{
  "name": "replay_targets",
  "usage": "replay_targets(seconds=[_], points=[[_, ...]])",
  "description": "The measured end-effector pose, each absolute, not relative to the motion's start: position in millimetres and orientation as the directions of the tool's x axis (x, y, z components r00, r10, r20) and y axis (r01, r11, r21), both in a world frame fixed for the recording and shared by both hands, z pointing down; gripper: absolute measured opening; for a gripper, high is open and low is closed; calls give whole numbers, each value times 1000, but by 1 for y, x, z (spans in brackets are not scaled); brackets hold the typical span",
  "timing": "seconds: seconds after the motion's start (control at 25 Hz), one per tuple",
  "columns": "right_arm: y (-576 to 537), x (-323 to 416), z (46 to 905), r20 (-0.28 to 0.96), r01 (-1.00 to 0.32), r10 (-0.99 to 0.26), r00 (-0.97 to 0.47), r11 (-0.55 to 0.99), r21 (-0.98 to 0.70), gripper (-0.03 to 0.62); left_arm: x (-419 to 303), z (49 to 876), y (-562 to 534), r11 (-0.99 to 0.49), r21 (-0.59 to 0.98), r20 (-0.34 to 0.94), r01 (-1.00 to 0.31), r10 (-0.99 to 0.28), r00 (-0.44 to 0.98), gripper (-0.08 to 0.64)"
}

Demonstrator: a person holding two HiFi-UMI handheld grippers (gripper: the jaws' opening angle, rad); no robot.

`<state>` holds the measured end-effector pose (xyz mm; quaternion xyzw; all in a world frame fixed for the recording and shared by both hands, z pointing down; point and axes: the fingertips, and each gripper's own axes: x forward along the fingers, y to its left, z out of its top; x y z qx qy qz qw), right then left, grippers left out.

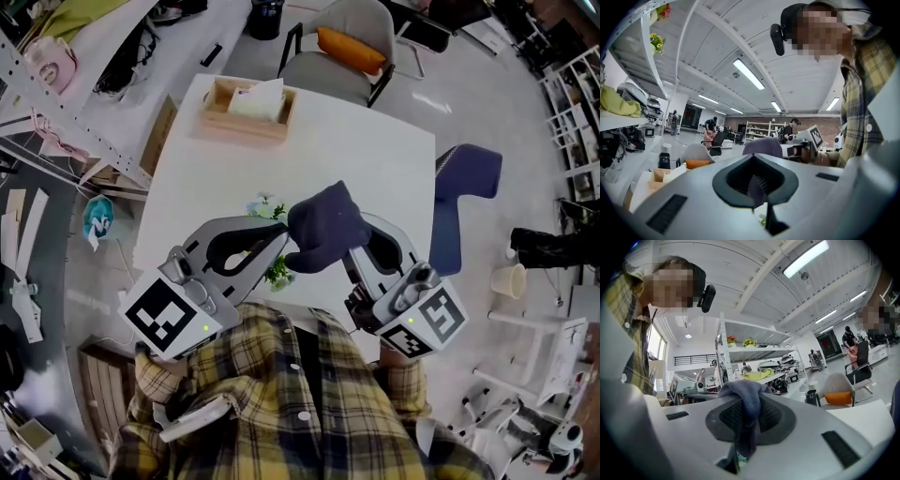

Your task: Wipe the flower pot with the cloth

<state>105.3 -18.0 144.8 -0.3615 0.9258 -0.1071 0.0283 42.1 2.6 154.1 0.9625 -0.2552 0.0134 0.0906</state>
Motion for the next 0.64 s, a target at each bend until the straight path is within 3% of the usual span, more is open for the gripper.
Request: replay_targets(seconds=[0.32,0.64], points=[[-21,107,148,26,-644,-658,-753,729,-232,25,46,155,-8,-839,141,123,-526,-512,850,9],[-17,108,147,19,-657,-674,-738,712,-249,25,42,136,-16,-863,110,96,-493,-485,869,9]])
